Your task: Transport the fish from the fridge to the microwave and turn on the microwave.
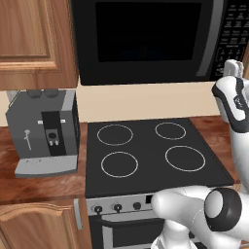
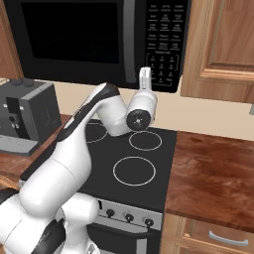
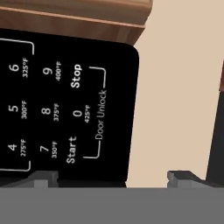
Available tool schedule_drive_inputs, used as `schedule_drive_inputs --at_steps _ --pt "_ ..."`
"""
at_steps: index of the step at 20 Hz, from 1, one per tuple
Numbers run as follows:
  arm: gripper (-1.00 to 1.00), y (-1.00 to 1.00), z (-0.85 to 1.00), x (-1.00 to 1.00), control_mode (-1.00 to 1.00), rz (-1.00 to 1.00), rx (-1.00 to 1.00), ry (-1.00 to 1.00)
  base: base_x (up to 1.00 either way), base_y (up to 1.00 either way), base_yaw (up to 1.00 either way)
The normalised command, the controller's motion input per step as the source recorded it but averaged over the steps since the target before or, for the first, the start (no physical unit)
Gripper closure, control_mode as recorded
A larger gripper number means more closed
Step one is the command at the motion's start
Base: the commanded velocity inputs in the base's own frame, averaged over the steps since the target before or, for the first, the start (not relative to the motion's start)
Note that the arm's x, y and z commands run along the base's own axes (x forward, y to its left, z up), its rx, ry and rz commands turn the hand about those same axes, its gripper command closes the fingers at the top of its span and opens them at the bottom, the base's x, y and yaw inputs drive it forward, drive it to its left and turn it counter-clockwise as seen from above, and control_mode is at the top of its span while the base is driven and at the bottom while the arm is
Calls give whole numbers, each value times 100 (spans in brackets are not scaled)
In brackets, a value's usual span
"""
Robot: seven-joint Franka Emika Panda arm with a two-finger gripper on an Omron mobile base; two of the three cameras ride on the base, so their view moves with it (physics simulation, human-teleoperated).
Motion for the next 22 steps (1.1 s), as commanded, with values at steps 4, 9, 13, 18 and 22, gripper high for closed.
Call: schedule_drive_inputs --at_steps 4,9,13,18,22 --pt "-100 -15 0 13 -100 -4 0 0 0 0 0" --pt "-100 -21 0 9 -100 -1 0 1 0 0 0" --pt "-100 -18 0 6 -100 0 0 1 0 0 0" --pt "-100 -7 -6 0 -100 0 0 2 0 0 0" --pt "-100 0 -8 5 -100 0 0 1 0 0 0"
